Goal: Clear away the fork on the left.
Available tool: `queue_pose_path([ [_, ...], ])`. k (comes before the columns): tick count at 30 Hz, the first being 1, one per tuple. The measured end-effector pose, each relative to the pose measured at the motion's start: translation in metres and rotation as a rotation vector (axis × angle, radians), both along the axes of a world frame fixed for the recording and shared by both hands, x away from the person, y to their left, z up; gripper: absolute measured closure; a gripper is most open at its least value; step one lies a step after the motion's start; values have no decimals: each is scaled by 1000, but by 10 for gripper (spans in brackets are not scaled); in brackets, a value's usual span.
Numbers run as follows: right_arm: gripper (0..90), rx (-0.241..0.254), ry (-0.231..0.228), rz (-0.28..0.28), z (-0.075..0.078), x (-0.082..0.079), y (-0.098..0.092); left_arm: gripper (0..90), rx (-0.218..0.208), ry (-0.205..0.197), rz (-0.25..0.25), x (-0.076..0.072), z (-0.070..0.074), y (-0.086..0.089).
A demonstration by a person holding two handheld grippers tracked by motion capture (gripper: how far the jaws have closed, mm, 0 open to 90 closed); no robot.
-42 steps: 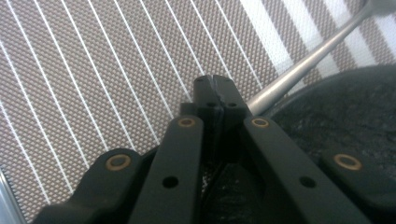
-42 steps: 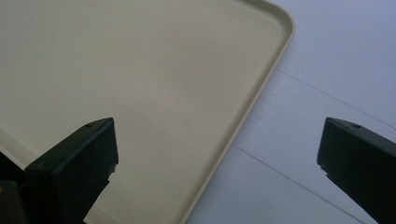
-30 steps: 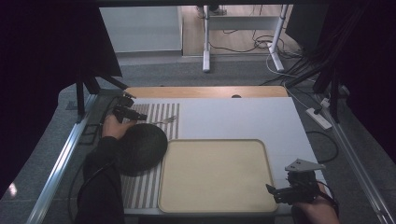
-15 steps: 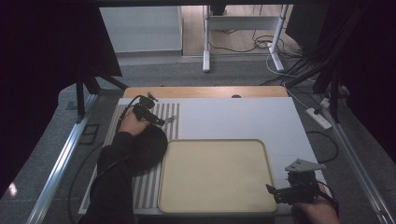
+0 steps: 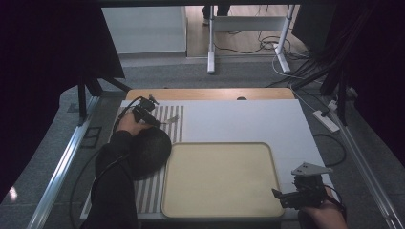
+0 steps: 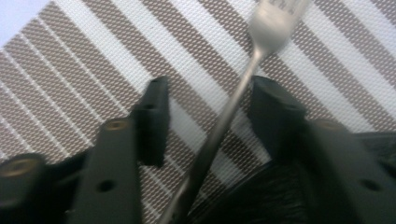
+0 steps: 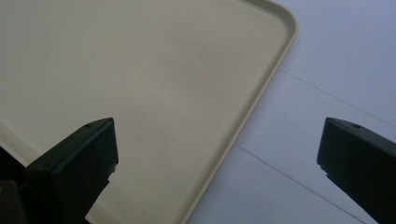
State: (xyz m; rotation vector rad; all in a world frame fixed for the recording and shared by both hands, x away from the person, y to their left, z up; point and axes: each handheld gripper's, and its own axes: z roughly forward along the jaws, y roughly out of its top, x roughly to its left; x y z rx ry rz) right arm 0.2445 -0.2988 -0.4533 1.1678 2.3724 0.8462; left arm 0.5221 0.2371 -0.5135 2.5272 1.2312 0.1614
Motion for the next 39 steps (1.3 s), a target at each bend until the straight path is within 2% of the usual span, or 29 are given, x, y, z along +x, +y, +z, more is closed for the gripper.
queue_pose_path([
  [1, 0, 0, 0, 0, 0, 0, 0, 518, -4, 1, -1, 0, 0, 2],
  [2, 0, 0, 0, 0, 0, 0, 0, 580, -4, -2, -8, 0, 1, 4],
  [3, 0, -1, 0, 0, 0, 0, 0, 773, 2, -12, -12, 0, 1, 7],
  [6, 0, 0, 0, 1, 0, 0, 0, 793, -14, -18, -25, -1, 0, 9],
  [8, 0, 1, 1, 0, 0, 0, 0, 840, -9, -21, -30, -1, 0, 10],
  [11, 0, 2, 2, 0, 0, 0, 0, 854, 0, -32, -37, -1, 0, 10],
  [15, 0, 3, 4, -1, 0, 0, -1, 855, 88, -83, -33, -3, 4, 10],
  [17, 0, 3, 3, 0, 0, 0, -1, 855, 106, -84, -24, -3, 8, 12],
  [19, 0, 3, 4, 0, 0, 0, -1, 855, 178, -98, -18, -5, 17, 15],
  [20, 0, 3, 4, 0, 0, 0, -1, 855, 178, -98, -18, -5, 17, 15],
  [21, 0, 2, 2, 0, 0, 0, -1, 855, 194, -105, -15, -5, 21, 17],
  [24, 0, 1, 1, 1, 0, 0, 0, 854, 197, -112, -1, -10, 32, 23],
  [27, 0, 1, 1, 1, 0, 0, 0, 854, 178, -99, 5, -16, 40, 28],
  [30, 0, 3, -1, 1, 0, 0, 0, 854, 138, -69, 16, -23, 45, 30],
  [33, 0, 1, -2, 2, 0, 0, 0, 854, 84, -44, 27, -31, 46, 30],
  [39, 0, -3, -2, 2, 0, 0, 1, 854, 7, -26, 40, -48, 42, 28],
])
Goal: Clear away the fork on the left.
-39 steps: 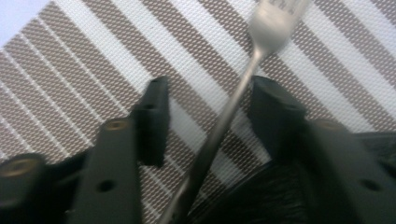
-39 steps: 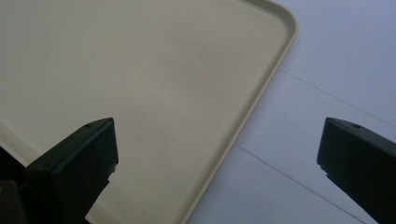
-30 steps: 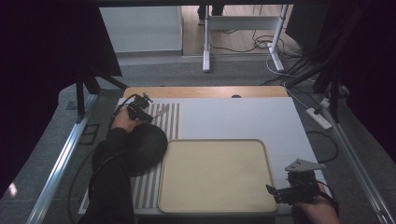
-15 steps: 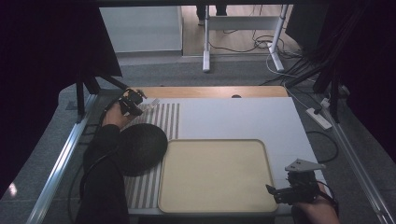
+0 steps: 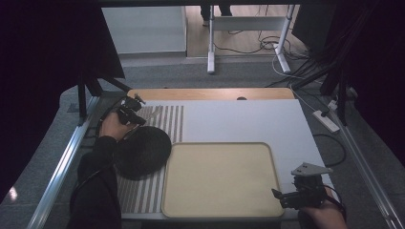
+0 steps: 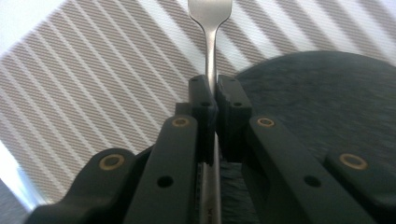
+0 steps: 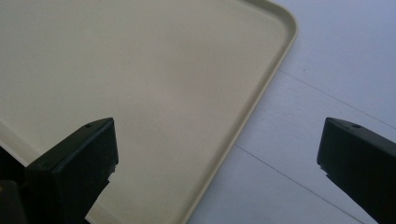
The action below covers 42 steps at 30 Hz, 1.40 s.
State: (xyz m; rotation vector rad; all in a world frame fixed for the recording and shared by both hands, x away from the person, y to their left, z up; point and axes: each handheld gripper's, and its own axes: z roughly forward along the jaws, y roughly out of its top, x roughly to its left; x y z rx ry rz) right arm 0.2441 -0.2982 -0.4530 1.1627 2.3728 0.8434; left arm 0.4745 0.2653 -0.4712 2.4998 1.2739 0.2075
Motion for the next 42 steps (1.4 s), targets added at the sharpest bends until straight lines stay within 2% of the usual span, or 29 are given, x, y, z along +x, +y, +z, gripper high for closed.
queue_pose_path([
  [6, 0, 1, -1, 2, 0, 0, 0, 854, -45, -6, -26, -18, 1, -7],
  [14, 0, -2, -4, 4, 0, 0, 0, 854, -72, -2, -49, -44, 5, -17],
  [27, 0, -1, -7, 13, 0, 0, 1, 854, -123, -13, -52, -90, 7, -30],
  [29, 0, -5, -8, 13, 0, -1, 1, 853, -130, -11, -49, -100, 9, -34],
  [34, 0, -1, -9, 18, 1, -1, 1, 854, -153, -2, -44, -113, 9, -40],
  [42, 0, 4, -23, 29, 1, -2, 1, 853, -150, 31, -41, -133, 4, -59],
])
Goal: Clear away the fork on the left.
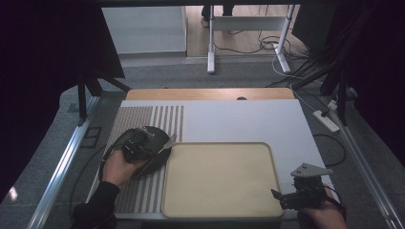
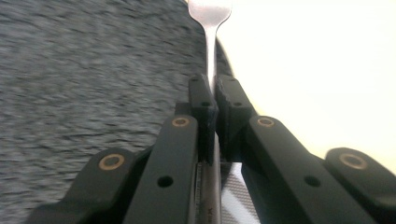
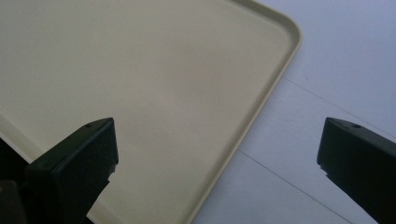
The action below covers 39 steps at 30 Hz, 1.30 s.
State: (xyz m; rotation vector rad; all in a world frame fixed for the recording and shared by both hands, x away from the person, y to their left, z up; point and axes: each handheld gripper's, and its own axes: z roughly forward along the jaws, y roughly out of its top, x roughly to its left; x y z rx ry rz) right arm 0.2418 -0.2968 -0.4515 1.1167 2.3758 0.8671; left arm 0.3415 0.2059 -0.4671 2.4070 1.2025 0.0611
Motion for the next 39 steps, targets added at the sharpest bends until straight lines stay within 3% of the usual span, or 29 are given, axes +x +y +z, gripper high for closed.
queue_pose_path([
  [9, 0, 2, -1, 9, 0, -1, 0, 853, 4, 35, -5, -19, -6, -27],
  [14, 0, 0, -2, 12, 0, -1, 0, 853, -7, 51, 0, -22, -9, -40],
  [23, 0, -6, -1, 17, 0, -1, 1, 853, -4, 52, -26, -28, -9, -83],
  [29, 0, -8, 3, 21, 0, -1, 1, 852, -11, 67, -25, -30, -18, -106],
  [35, 0, -5, 5, 22, 0, 0, 1, 850, 32, 112, -7, -31, -35, -113],
  [39, 0, -4, 7, 24, 0, 0, 1, 808, 14, 105, -12, -32, -36, -112],
])
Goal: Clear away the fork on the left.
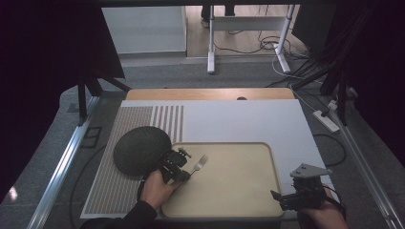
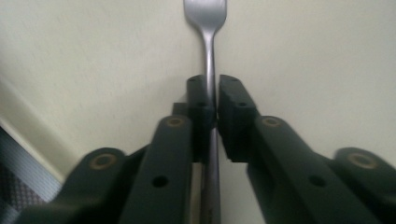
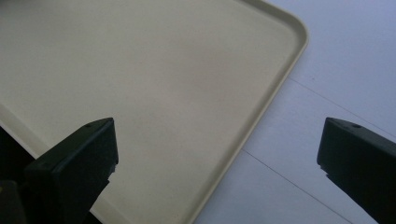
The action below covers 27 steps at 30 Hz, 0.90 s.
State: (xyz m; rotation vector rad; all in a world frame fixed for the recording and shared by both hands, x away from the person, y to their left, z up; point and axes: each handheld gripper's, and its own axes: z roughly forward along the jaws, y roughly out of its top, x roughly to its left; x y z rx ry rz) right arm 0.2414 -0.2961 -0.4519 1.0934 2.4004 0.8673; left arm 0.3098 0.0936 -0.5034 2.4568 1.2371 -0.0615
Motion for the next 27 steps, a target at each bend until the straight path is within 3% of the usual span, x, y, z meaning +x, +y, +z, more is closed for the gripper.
queue_pose_path([
  [3, 0, -2, -1, 1, 0, 0, 0, 795, -3, -77, -7, -1, 9, -2],
  [5, 0, -3, -1, 1, 0, 0, 0, 826, -11, -118, -39, -3, 14, -6],
  [8, 0, -5, 2, 2, 0, 0, 0, 887, -26, -94, -87, -2, 11, -16],
  [13, 0, -4, -1, 2, 0, 0, 0, 888, 24, -70, -112, 1, -2, -26],
  [27, 0, -6, 1, 8, 0, 0, 1, 887, 31, -49, 23, 16, -3, 13],
])
